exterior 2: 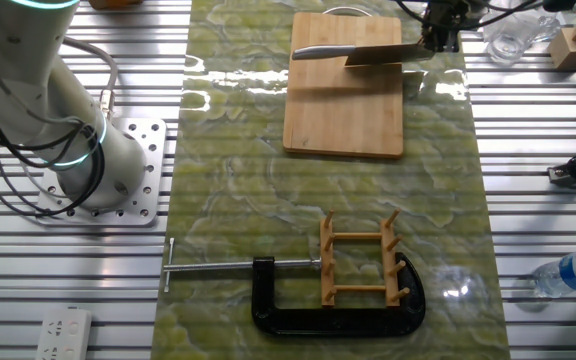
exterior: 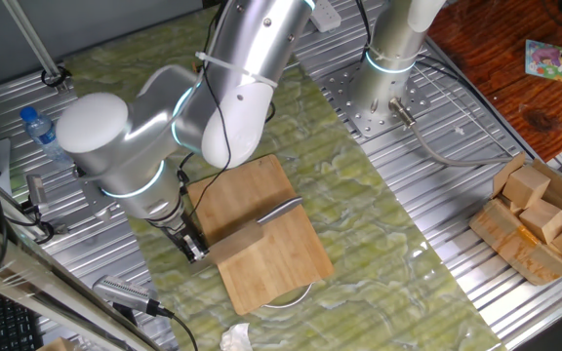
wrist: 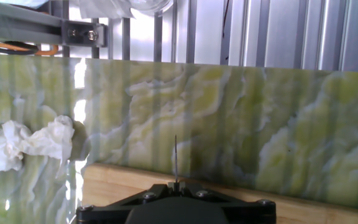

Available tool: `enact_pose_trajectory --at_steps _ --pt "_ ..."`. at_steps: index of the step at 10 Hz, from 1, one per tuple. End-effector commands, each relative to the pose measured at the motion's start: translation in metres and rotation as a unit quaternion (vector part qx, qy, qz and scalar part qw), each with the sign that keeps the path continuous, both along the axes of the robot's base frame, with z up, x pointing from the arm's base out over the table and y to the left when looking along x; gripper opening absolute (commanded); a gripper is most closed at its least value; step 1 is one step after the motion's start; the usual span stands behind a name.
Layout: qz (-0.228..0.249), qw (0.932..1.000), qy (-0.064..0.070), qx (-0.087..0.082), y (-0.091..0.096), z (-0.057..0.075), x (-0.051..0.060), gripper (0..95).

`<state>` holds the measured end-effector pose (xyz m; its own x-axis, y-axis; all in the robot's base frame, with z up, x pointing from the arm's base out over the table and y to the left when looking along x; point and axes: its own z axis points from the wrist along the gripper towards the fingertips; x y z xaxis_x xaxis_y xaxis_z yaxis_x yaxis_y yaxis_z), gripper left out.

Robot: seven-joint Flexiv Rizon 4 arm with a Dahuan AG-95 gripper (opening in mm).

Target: Put the knife on the knife rack

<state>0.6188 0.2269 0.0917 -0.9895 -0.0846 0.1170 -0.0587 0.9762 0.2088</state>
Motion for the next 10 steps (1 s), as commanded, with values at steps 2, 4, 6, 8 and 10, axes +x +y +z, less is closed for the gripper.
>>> enact_pose_trajectory --at_steps 2,4,6,8,10 --pt "-0.001 0.9999 -0.013 -0.001 0.0013 -0.0003 0.0013 0.0" --pt "0.0 0.9998 -0.018 -0.001 0.0013 -0.0003 0.0013 0.0" --pt "0.0 0.9997 -0.023 0.0 0.0013 0.0008 0.001 0.0" --pt "-0.001 0.9996 -0.03 0.0 0.0017 0.0009 0.0014 0.0" --pt "-0.001 0.9993 -0.039 0.0 0.0018 0.001 0.0015 0.0"
